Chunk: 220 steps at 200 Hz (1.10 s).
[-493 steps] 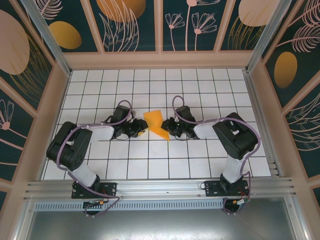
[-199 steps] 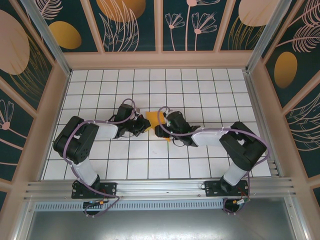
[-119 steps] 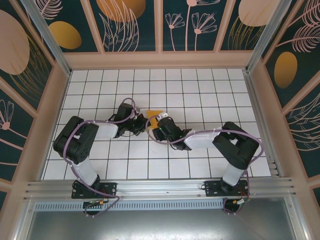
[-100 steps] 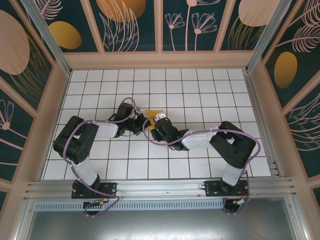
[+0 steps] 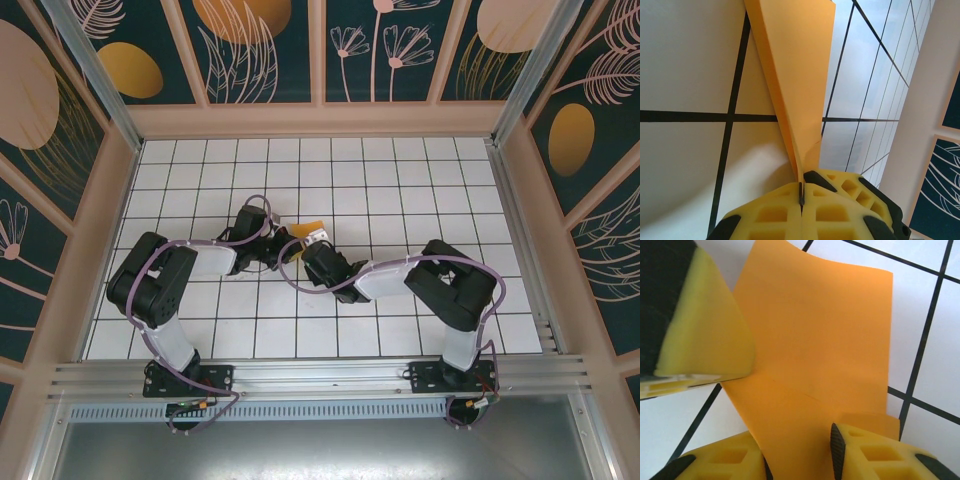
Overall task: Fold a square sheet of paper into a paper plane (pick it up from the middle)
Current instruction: Fold the wing for the fifth time at the center of the table.
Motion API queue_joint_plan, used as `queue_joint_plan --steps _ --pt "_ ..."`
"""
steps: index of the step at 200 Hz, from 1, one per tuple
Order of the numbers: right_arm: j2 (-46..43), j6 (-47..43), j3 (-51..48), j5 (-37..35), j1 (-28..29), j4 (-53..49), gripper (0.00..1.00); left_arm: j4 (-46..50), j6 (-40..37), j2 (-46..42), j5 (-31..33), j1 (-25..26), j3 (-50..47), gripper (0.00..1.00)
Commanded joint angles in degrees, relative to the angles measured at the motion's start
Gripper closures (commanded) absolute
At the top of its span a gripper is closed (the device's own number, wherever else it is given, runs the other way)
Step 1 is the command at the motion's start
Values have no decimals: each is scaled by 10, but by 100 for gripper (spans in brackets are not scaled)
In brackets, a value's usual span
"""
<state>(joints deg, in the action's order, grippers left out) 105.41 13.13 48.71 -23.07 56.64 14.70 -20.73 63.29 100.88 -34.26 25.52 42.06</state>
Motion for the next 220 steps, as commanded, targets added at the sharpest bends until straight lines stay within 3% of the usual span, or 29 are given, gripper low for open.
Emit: queue_joint_plan --steps 1,34,69,110,136,171,220 --pt "15 -13 9 -22 2 -14 68 13 2 -13 -5 4 13 97" --pt "15 -17 11 -20 1 -17 81 19 0 -16 -3 4 15 94" --pt "1 -15 4 2 -3 -11 87 61 -25 -24 17 2 35 78" --pt "-28 2 -19 108 -38 14 95 113 -50 -60 32 -35 55 54" --pt "-41 20 -31 184 -66 33 96 136 -63 -84 43 -60 57 47" --pt "-54 47 -47 275 -105 65 98 128 -64 -100 52 -66 41 44" --pt "-60 94 -66 402 -156 122 99 44 -64 -108 10 -61 -5 45"
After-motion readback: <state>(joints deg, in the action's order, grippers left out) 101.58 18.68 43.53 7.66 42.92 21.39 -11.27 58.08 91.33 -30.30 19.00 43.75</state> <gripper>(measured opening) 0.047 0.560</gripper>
